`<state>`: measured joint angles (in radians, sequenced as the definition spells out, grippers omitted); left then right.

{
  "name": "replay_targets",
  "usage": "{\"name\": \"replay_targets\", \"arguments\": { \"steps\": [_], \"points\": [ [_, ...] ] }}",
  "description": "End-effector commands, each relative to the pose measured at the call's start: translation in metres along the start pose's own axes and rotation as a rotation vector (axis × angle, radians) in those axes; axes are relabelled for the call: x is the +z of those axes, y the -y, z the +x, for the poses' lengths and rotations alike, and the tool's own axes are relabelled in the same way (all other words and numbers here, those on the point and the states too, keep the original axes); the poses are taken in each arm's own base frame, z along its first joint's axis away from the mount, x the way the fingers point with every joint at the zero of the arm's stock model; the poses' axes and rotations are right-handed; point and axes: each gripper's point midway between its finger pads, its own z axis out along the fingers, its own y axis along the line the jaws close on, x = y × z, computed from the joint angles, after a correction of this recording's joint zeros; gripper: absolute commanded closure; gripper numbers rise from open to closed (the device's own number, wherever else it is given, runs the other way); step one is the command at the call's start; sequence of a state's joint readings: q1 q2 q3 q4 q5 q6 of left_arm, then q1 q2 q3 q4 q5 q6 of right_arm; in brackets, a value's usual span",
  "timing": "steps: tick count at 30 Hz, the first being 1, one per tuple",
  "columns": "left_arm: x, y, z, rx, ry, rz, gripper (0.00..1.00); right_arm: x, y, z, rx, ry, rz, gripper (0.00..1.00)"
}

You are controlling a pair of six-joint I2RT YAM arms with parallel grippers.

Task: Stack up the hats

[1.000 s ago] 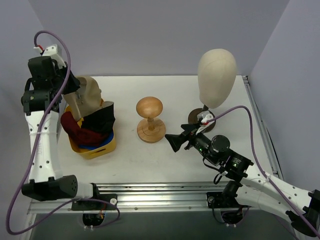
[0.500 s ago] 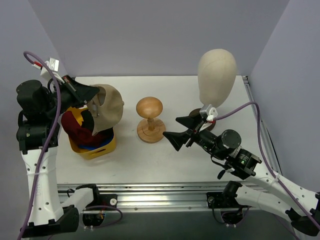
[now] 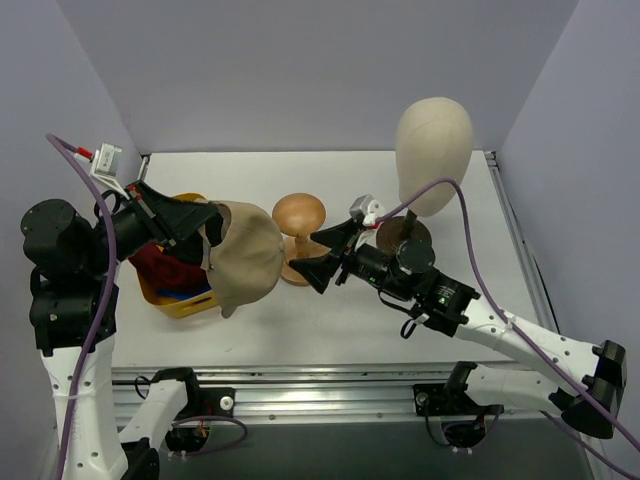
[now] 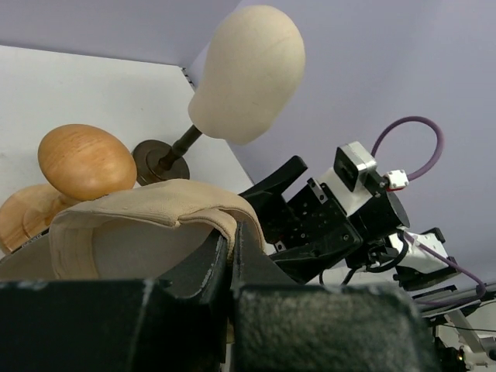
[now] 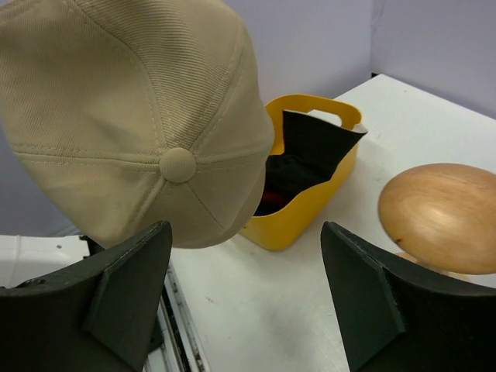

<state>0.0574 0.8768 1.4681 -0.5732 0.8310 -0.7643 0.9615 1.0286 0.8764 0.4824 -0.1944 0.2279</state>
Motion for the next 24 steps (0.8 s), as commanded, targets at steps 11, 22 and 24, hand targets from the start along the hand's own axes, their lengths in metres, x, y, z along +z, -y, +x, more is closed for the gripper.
{"name": "replay_targets", "arguments": {
  "steps": [11,22,24],
  "points": [
    [-0.009,0.014,0.018,0.042,-0.032,0.092,0.98,0.016,-0.063,-0.038,0.029,0.148,-0.156,0.26],
    [-0.012,0.024,0.017,0.027,-0.013,0.122,0.98,0.027,-0.049,-0.018,0.033,0.108,-0.022,0.33],
    [-0.013,0.024,0.017,0.03,-0.014,0.123,0.98,0.025,-0.041,-0.018,0.035,0.125,0.024,0.37]
  ]
}}
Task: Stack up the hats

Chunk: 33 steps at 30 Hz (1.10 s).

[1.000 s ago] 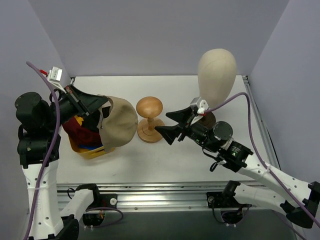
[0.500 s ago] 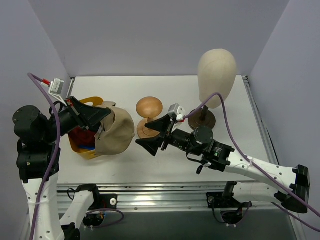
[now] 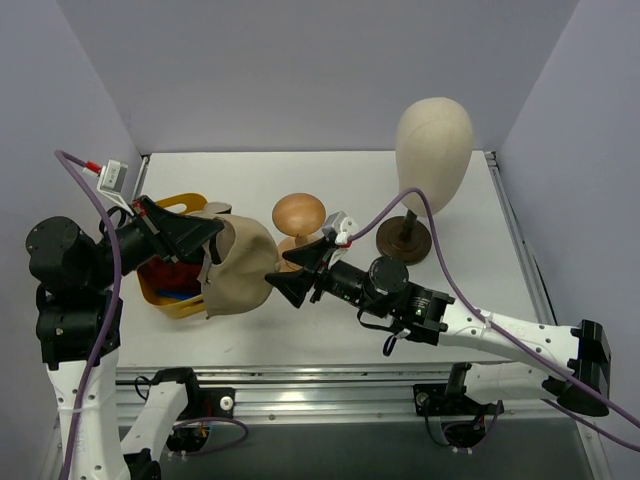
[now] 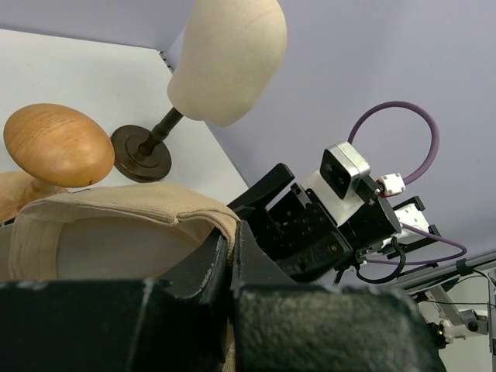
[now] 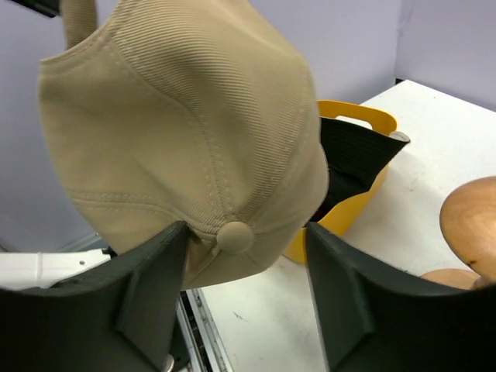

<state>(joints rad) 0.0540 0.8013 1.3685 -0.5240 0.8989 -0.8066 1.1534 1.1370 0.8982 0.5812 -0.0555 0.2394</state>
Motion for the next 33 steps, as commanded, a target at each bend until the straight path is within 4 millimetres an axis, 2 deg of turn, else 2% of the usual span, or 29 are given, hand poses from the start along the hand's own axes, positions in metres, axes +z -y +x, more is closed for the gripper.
{"name": "replay_targets", "arguments": {
  "steps": [1,3,4,7,9,10,12,14,22,33],
  "points": [
    [-0.002,0.015,-0.005,0.052,0.019,0.054,0.97,-0.001,0.008,-0.038,0.003,0.135,0.08,0.47],
    [-0.001,0.011,-0.003,0.045,0.01,0.049,0.98,-0.001,0.007,-0.04,0.014,0.15,0.072,0.56],
    [-0.001,0.01,-0.003,0.04,0.009,0.048,0.98,0.0,0.001,-0.04,0.011,0.149,0.038,0.68],
    [0.0,0.009,-0.001,0.024,0.01,0.057,0.97,0.001,-0.013,-0.042,0.011,0.165,-0.041,0.78],
    [0.0,0.012,0.0,0.017,0.011,0.077,0.98,0.001,-0.014,-0.039,0.017,0.165,-0.047,0.74],
    [0.0,0.012,0.001,0.012,0.009,0.08,0.98,0.001,-0.011,-0.039,0.021,0.165,-0.033,0.64],
    [-0.001,0.012,0.002,0.012,0.009,0.082,0.98,0.002,-0.009,-0.037,0.026,0.161,-0.019,0.54],
    [-0.002,0.015,0.002,0.014,0.009,0.086,0.98,0.003,-0.009,-0.035,0.027,0.16,-0.019,0.51],
    [-0.006,0.022,0.003,0.016,0.014,0.097,0.98,0.01,-0.006,-0.026,0.05,0.136,-0.004,0.5],
    [-0.005,0.018,0.004,0.006,0.022,0.092,0.98,0.011,-0.009,-0.013,0.087,0.116,-0.018,0.5]
  ]
}}
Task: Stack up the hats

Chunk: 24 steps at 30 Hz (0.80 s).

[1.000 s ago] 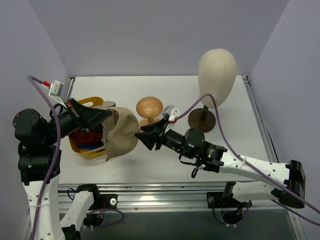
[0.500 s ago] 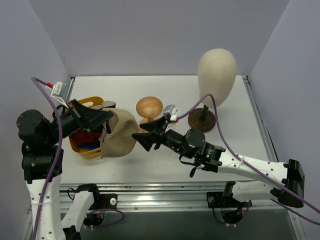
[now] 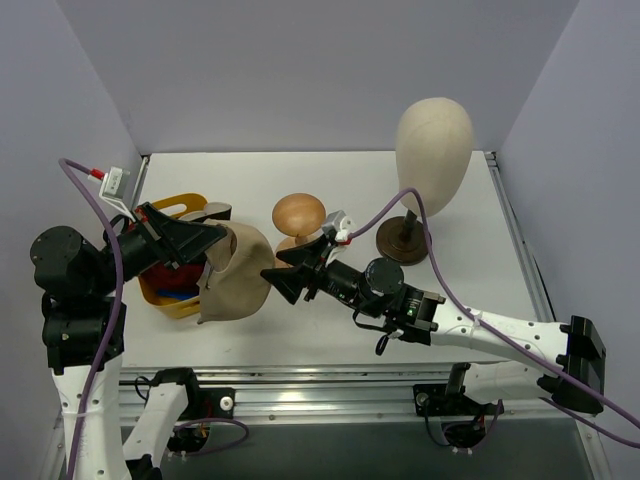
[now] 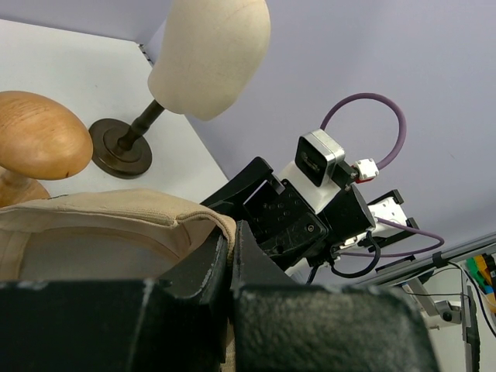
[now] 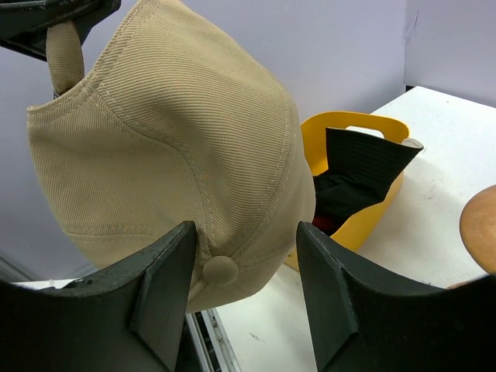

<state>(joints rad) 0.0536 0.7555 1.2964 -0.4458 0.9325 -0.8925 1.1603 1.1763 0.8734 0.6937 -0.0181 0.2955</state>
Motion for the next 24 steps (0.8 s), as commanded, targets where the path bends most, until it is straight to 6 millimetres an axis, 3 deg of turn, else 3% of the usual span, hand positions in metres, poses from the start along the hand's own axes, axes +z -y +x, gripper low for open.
{"name": "replay_targets", "arguments": {
  "steps": [1,5,6,8,9,10,14,15,17,18,19,20,22,23,24],
  "points": [
    [-0.001,0.011,-0.005,0.05,0.026,0.043,0.98,0.002,-0.014,-0.011,0.033,0.06,-0.048,0.5],
    [0.0,0.01,-0.005,0.042,0.026,0.046,0.98,0.003,-0.014,-0.006,0.035,0.052,-0.04,0.55],
    [0.0,0.01,-0.006,0.042,0.028,0.051,0.98,0.002,-0.013,-0.008,0.032,0.058,-0.037,0.65],
    [0.001,0.009,-0.006,0.039,0.028,0.051,0.98,0.0,-0.012,-0.007,0.033,0.062,-0.032,0.77],
    [0.001,0.009,-0.006,0.041,0.032,0.051,0.98,-0.002,-0.012,-0.009,0.033,0.069,-0.034,0.96],
    [0.001,0.009,-0.006,0.039,0.03,0.051,0.98,-0.003,-0.012,-0.008,0.036,0.067,-0.034,1.0],
    [0.004,0.006,-0.007,0.032,0.025,0.058,0.98,-0.009,-0.013,-0.014,0.022,0.076,-0.036,1.0],
    [0.005,0.005,-0.008,0.038,0.027,0.061,0.98,-0.016,-0.011,-0.027,0.026,0.106,-0.013,1.0],
    [0.01,-0.001,-0.013,0.029,0.026,0.051,0.96,-0.026,-0.006,-0.034,0.024,0.098,0.021,1.0],
    [0.012,0.001,-0.018,0.035,0.033,0.048,0.95,-0.038,-0.007,-0.053,0.027,0.134,0.032,1.0],
    [0.019,-0.01,-0.025,0.011,0.031,0.028,0.94,-0.045,0.002,-0.053,0.024,0.116,0.089,1.0],
    [0.024,-0.014,-0.032,0.004,0.05,0.012,0.91,-0.051,0.003,-0.068,0.034,0.138,0.111,1.0],
    [0.037,-0.021,-0.046,-0.025,0.058,0.01,0.82,-0.07,0.011,-0.087,0.047,0.152,0.18,1.0],
    [0.042,-0.019,-0.053,-0.009,0.07,0.03,0.67,-0.076,0.012,-0.096,0.053,0.163,0.197,1.0],
    [0.046,-0.017,-0.056,-0.018,0.067,0.039,0.58,-0.085,0.009,-0.118,0.068,0.204,0.205,1.0]
  ]
}}
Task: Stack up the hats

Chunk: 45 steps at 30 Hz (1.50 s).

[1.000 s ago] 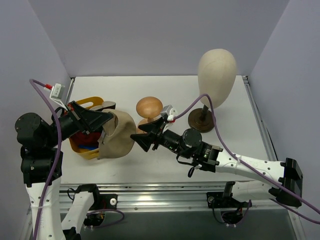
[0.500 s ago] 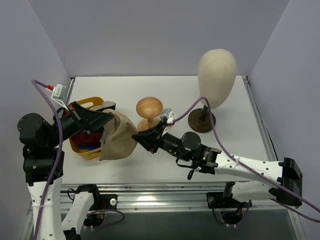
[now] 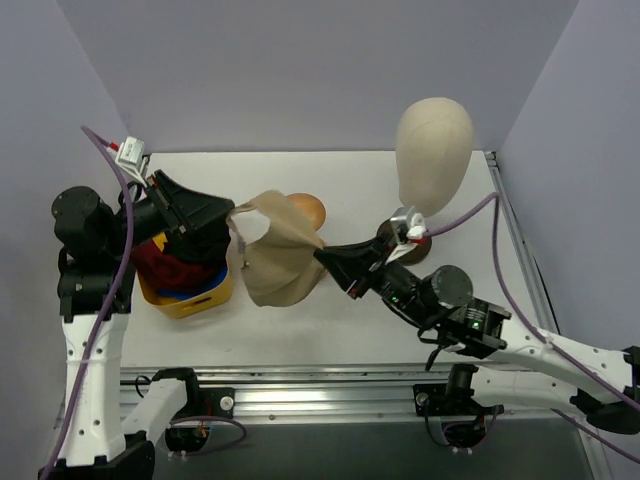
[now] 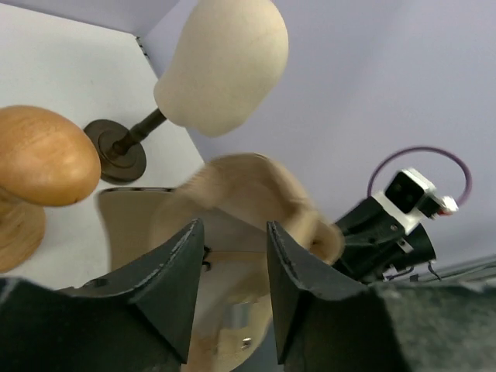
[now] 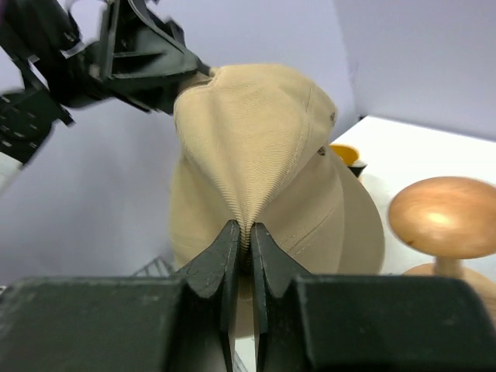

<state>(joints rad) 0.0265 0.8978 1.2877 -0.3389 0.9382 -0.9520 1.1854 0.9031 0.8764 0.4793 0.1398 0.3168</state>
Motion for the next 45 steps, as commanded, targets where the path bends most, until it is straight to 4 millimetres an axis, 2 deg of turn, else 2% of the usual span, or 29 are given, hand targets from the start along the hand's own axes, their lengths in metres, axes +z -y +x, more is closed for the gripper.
{"name": "replay_targets", "arguments": {
  "steps": [1,2,3,4,5,6,7,8,9,10,11,12,13,14,15,17,19,21,22,24,25,26,28,32,35,36,37,38,45],
  "points": [
    [0.019,0.018,-0.047,0.085,0.103,0.049,0.52,-0.024,0.012,-0.059,0.027,0.085,0.133,1.0],
    [0.025,0.022,-0.042,0.08,0.076,0.063,0.47,-0.028,0.021,-0.069,0.032,0.103,0.193,1.0],
    [0.028,0.022,-0.046,0.103,0.09,0.05,0.38,-0.032,0.023,-0.083,0.031,0.108,0.228,1.0],
    [0.033,0.027,-0.047,0.114,0.082,0.054,0.33,-0.034,0.027,-0.09,0.029,0.109,0.266,1.0],
    [0.035,0.022,-0.044,0.099,0.074,0.02,0.29,-0.037,0.036,-0.098,0.023,0.124,0.331,1.0],
    [0.038,0.015,-0.049,0.124,0.1,-0.022,0.18,-0.036,0.042,-0.095,0.002,0.095,0.371,1.0],
    [0.039,0.011,-0.048,0.129,0.105,-0.051,0.15,-0.039,0.041,-0.115,0.012,0.126,0.394,1.0],
    [0.041,0.002,-0.037,0.107,0.079,-0.093,0.14,-0.04,0.044,-0.123,0.008,0.137,0.426,1.0],
    [0.042,-0.008,-0.032,0.121,0.077,-0.129,0.13,-0.041,0.054,-0.121,-0.017,0.118,0.499,1.0],
    [0.04,-0.019,-0.032,0.123,0.12,-0.19,0.13,-0.045,0.053,-0.144,-0.002,0.159,0.524,1.0],
    [0.046,-0.037,-0.009,0.094,0.073,-0.229,0.13,-0.047,0.056,-0.153,-0.003,0.17,0.564,1.0],
    [0.048,-0.047,0.0,0.096,0.066,-0.26,0.13,-0.051,0.068,-0.154,-0.025,0.163,0.654,1.0],
    [0.045,-0.057,0.003,0.105,0.098,-0.308,0.13,-0.054,0.07,-0.163,-0.013,0.181,0.685,1.0],
    [0.046,-0.065,0.012,0.106,0.091,-0.333,0.13,-0.06,0.067,-0.182,0.016,0.221,0.698,1.0],
    [0.051,-0.074,0.033,0.114,0.047,-0.35,0.13,-0.062,0.068,-0.186,0.016,0.223,0.712,1.0],
    [0.049,-0.084,0.04,0.139,0.06,-0.416,0.13,-0.07,0.067,-0.202,0.062,0.269,0.733,1.0],
    [0.051,-0.084,0.057,0.181,0.022,-0.43,0.13,-0.078,0.073,-0.208,0.074,0.289,0.783,1.0],
    [0.049,-0.088,0.06,0.214,0.042,-0.473,0.13,-0.085,0.077,-0.216,0.096,0.315,0.821,1.0],
    [0.052,-0.085,0.072,0.229,0.016,-0.461,0.13,-0.088,0.078,-0.218,0.106,0.326,0.841,1.0],
    [0.056,-0.089,0.079,0.254,0.017,-0.479,0.13,-0.097,0.084,-0.227,0.12,0.363,0.896,1.0],
    [0.06,-0.092,0.092,0.264,-0.017,-0.48,0.13,-0.1,0.085,-0.229,0.132,0.378,0.914,1.0],
    [0.064,-0.093,0.097,0.272,-0.025,-0.478,0.13,-0.105,0.089,-0.232,0.137,0.397,0.942,1.0],
    [0.071,-0.102,0.108,0.292,-0.057,-0.497,0.12,-0.108,0.089,-0.237,0.138,0.415,0.958,1.0],
    [0.084,-0.104,0.132,0.326,-0.106,-0.475,0.12,-0.111,0.093,-0.243,0.09,0.439,1.021,1.0],
    [0.089,-0.105,0.136,0.362,-0.106,-0.481,0.12,-0.112,0.099,-0.244,0.021,0.433,1.135,1.0],
    [0.09,-0.104,0.136,0.385,-0.108,-0.484,0.12,-0.105,0.099,-0.243,0.009,0.434,1.164,1.0],
    [0.09,-0.107,0.136,0.395,-0.109,-0.5,0.12,-0.11,0.102,-0.243,0.002,0.442,1.224,1.0],
    [0.088,-0.109,0.134,0.406,-0.103,-0.515,0.12,-0.112,0.104,-0.24,-0.079,0.386,1.271,1.0],
    [0.083,-0.105,0.13,0.421,-0.058,-0.471,0.11,-0.095,0.104,-0.249,-0.097,0.394,1.315,1.0]
  ]
}}
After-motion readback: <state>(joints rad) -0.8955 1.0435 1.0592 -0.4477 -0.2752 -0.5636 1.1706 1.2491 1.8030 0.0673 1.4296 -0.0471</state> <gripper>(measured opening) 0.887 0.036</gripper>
